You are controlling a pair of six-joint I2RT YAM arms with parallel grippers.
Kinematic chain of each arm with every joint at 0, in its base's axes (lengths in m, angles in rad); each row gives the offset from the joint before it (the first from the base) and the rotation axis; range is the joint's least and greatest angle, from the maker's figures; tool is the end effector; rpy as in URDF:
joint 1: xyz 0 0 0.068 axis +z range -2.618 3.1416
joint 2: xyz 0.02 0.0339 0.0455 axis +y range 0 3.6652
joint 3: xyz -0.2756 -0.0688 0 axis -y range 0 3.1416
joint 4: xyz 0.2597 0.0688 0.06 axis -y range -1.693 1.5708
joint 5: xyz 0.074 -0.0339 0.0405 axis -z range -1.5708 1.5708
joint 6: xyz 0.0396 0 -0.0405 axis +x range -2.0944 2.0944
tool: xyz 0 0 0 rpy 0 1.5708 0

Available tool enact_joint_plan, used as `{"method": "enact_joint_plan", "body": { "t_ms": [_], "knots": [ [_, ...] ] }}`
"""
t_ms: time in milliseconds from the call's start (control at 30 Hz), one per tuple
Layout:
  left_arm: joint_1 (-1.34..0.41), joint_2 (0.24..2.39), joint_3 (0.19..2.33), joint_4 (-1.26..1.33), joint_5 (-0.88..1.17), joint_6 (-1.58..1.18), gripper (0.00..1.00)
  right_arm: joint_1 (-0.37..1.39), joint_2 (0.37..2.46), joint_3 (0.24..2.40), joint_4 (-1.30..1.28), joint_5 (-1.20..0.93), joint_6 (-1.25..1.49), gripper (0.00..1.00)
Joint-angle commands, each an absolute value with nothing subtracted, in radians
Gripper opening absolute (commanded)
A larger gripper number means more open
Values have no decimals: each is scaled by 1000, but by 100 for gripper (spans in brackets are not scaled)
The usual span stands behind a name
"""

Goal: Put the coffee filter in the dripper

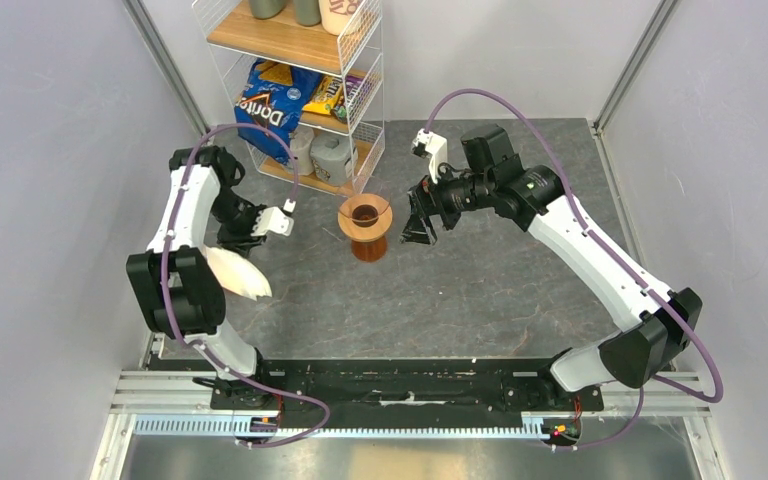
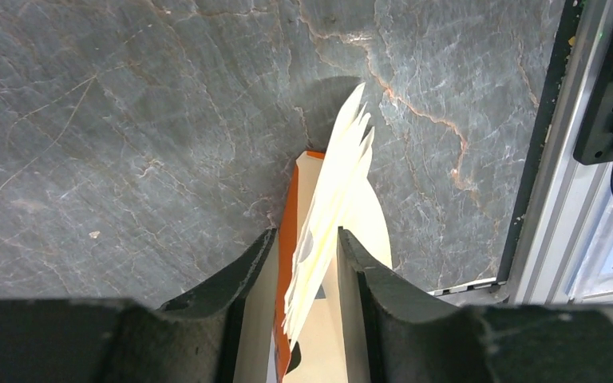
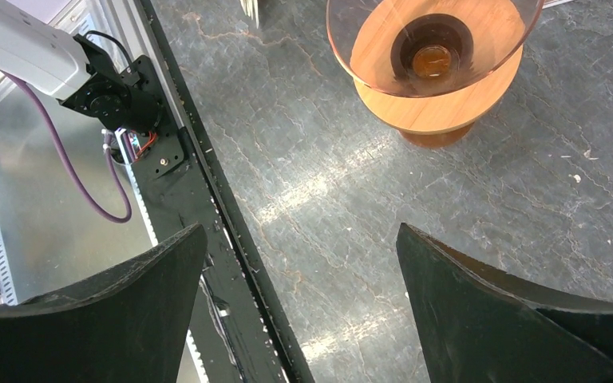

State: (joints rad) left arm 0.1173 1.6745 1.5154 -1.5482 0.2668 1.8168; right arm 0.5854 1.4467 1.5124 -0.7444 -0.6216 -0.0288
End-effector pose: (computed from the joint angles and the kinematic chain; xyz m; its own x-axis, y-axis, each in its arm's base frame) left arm 0.2984 0.0246 0.2946 0.0956 0.9533 -0.2865 0.9904 -0.1198 -0.0684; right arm 0.2571 0.1981 0.3972 -0.4992 -0.3590 -0.7886 -0.8417 0.4170 0.3430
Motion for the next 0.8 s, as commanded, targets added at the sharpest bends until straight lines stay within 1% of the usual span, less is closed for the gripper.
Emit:
{"method": "enact_joint_plan", "body": {
  "t_ms": [0,333,767],
  "knots": [
    [126,1680,1498,-1648,247,1881,39,584,1416,1506,-739,-608,-54,97],
    [133,1717,1502,-1646,257,1844,40,584,1419,1508,-741,-611,-54,97],
    [133,1755,1495,-1634,211,1812,40,584,1425,1508,-742,-610,-51,97]
  ]
}}
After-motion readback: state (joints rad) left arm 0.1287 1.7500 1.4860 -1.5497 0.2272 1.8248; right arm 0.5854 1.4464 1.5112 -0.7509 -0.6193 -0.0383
